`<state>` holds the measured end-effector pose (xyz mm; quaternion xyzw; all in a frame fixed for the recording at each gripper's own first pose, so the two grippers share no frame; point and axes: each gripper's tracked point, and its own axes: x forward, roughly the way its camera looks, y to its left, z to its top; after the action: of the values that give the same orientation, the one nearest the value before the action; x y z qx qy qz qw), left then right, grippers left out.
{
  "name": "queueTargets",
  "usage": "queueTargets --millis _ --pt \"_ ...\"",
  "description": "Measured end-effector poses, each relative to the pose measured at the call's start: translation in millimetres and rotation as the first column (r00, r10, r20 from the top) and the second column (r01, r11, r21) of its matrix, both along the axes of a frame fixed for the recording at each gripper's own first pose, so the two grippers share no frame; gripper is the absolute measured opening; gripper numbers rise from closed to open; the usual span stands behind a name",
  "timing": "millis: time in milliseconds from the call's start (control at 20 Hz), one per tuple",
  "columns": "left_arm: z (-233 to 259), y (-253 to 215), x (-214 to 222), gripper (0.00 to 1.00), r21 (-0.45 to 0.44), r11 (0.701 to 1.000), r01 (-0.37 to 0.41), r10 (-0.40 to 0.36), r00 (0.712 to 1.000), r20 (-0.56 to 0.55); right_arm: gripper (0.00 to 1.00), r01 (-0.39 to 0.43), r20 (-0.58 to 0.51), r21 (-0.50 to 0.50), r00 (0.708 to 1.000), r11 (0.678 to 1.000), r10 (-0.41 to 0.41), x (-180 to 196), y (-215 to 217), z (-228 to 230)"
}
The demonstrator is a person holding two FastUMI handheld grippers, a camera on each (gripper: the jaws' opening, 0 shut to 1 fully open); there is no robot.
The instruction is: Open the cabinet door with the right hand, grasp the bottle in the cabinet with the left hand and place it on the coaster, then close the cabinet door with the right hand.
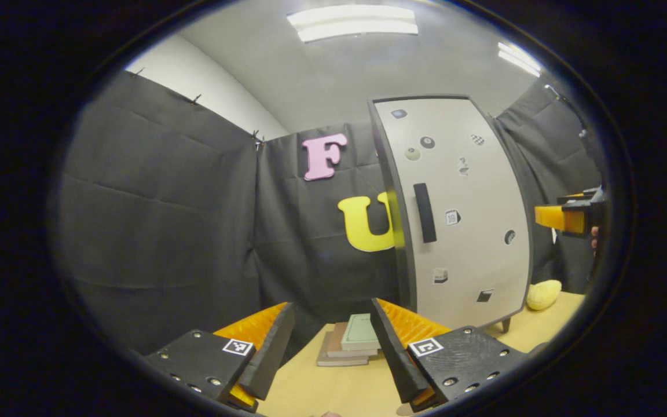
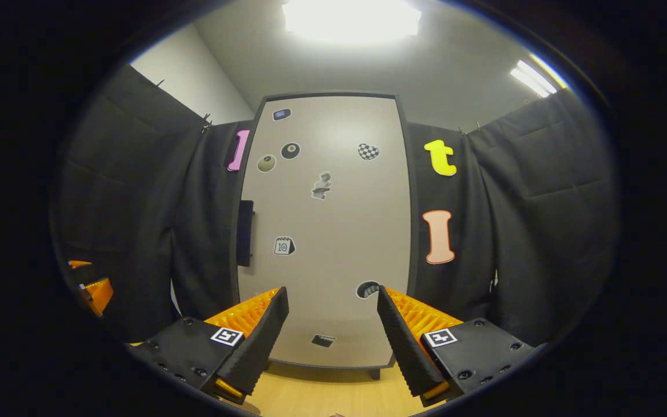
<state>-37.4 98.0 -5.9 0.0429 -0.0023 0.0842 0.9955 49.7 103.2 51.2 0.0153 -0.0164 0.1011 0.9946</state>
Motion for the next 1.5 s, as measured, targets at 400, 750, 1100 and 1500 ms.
queueTargets --millis 400,750,1100,1500 --pt "-24 72 -20 0.8 -0.005 0.994 -0.107 0.107 0.994 -0.037 0.98 -0.08 -0.003 0.028 0.997 0.996 0.08 42 72 25" --pt "-35 118 -40 0.8 0.03 0.983 -0.179 0.18 0.982 -0.06 0.98 -0.118 -0.017 0.053 0.993 0.992 0.119 77 127 38" --pt "-48 148 -60 0.8 0.033 0.973 -0.228 0.23 0.969 -0.091 0.98 -0.119 -0.06 0.051 0.991 0.992 0.122 116 162 35" --pt "-55 159 -74 0.8 0.036 0.969 -0.246 0.248 0.963 -0.108 0.81 -0.153 -0.144 0.014 0.978 0.988 0.154 147 201 22"
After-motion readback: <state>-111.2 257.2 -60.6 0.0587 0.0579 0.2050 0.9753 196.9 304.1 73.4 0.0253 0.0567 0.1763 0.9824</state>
